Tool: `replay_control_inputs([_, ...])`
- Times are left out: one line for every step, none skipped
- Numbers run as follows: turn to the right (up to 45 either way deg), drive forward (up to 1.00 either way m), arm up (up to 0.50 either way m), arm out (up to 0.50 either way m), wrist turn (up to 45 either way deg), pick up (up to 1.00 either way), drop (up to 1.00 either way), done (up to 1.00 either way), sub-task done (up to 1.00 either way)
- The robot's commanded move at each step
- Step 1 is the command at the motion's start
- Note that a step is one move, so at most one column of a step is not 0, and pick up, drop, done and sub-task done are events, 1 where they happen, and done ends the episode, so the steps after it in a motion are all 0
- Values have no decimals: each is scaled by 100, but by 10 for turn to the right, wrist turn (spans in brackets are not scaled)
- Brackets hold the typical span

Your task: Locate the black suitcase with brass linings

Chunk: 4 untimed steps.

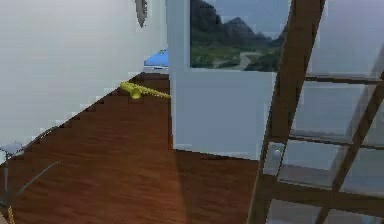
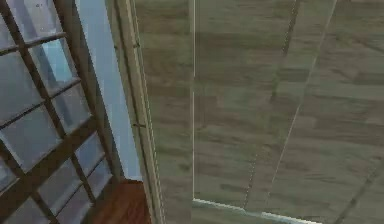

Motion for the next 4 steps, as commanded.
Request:
replay_control_inputs([0,50,0,0,0,0,0,0,0])
replay_control_inputs([30,0,0,0,0,0,0,0,0])
replay_control_inputs([0,70,0,0,0,0,0,0,0])
replay_control_inputs([450,0,0,0,0,0,0,0,0])
